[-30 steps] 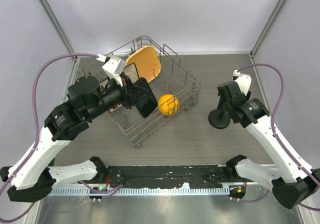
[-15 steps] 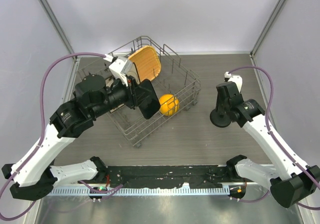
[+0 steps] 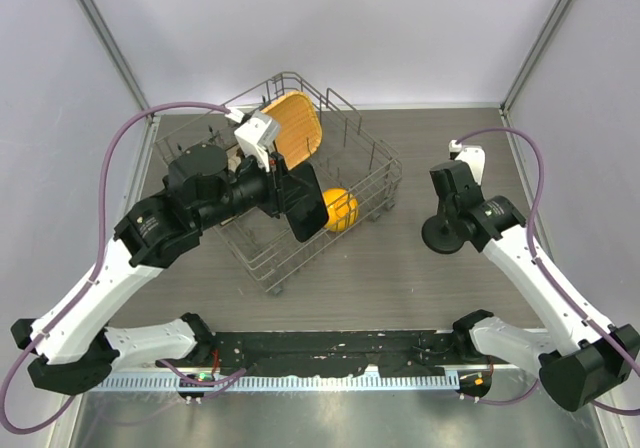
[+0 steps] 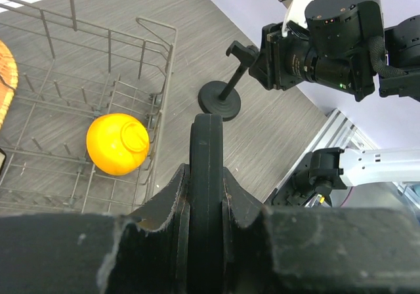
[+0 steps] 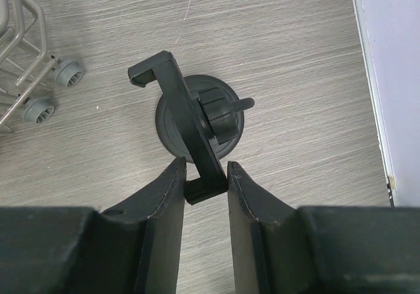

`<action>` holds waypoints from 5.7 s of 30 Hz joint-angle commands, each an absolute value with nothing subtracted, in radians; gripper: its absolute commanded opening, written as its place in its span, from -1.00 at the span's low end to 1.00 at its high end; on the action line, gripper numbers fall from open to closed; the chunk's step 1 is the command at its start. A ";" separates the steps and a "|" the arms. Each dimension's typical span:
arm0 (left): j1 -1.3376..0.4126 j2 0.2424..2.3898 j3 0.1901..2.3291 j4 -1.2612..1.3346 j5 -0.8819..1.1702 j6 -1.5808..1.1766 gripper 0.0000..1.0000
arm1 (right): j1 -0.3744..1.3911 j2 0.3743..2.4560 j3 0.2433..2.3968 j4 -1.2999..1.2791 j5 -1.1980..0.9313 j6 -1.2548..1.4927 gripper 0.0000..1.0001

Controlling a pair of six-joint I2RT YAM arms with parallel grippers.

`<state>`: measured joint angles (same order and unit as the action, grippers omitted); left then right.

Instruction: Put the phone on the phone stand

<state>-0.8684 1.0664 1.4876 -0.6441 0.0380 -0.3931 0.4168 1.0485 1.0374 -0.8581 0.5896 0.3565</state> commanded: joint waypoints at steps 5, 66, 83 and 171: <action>-0.871 1.071 1.503 -0.538 0.098 -0.397 -0.99 | 0.416 1.011 1.060 -0.879 0.422 0.262 -0.99; -0.870 1.111 1.450 -0.485 0.305 -0.318 -1.00 | 0.913 0.767 0.942 -0.729 0.170 0.497 -0.01; -0.871 1.157 1.462 -0.471 0.377 -0.382 -0.99 | 0.919 0.799 0.931 -0.722 0.158 0.448 -0.13; -0.934 1.580 1.462 -0.268 1.209 0.348 -1.00 | 0.707 0.928 0.937 -0.623 -0.324 0.120 -0.99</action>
